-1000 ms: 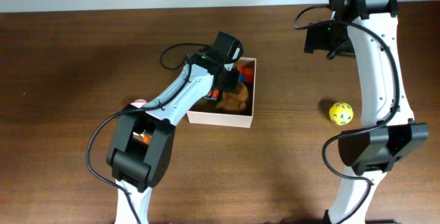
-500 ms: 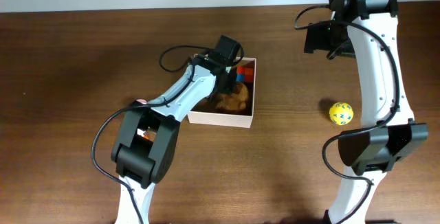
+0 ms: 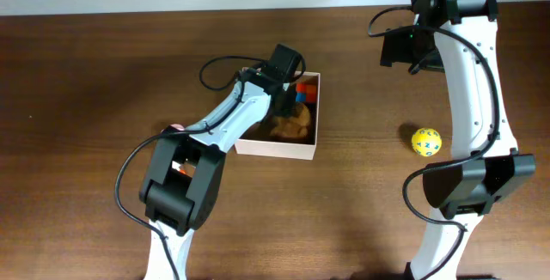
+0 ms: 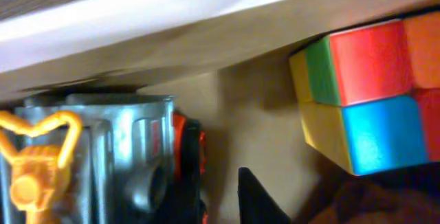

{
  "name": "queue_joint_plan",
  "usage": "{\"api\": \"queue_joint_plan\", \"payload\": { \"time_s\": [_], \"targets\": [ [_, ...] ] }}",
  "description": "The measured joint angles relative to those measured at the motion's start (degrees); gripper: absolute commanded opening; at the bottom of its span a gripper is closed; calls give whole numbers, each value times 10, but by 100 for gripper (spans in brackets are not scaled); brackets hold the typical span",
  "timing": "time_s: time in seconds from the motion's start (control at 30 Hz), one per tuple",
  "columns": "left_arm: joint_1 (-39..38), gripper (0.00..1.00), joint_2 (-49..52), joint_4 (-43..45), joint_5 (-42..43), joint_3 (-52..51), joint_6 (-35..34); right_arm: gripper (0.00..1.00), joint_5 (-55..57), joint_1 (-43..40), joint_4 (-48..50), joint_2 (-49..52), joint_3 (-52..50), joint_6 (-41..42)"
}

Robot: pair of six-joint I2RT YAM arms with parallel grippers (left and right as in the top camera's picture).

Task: Pack container
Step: 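Lower the fire truck into the box's left side with left gripper, then open left gripper, withdraw, and move to the pink-hatted duck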

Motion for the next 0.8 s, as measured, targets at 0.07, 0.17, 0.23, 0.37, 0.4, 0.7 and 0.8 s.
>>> {"api": "queue_joint_plan", "payload": {
  "time_s": [0.07, 0.17, 0.23, 0.37, 0.4, 0.7, 0.8],
  "targets": [
    [-1, 34, 0, 0, 12, 4, -2, 99, 0, 0, 0, 0, 0, 0],
    [-1, 42, 0, -5, 32, 21, -2, 99, 0, 0, 0, 0, 0, 0],
    [-1, 45, 0, -17, 40, 38, 0, 99, 0, 0, 0, 0, 0, 0],
    [-1, 52, 0, -52, 44, 92, 14, 99, 0, 0, 0, 0, 0, 0],
    [-1, 54, 0, -57, 43, 101, 16, 99, 0, 0, 0, 0, 0, 0],
    [22, 57, -78, -167, -83, 142, 27, 99, 0, 0, 0, 0, 0, 0],
    [57, 57, -128, -200, -93, 143, 24, 99, 0, 0, 0, 0, 0, 0]
  ]
}}
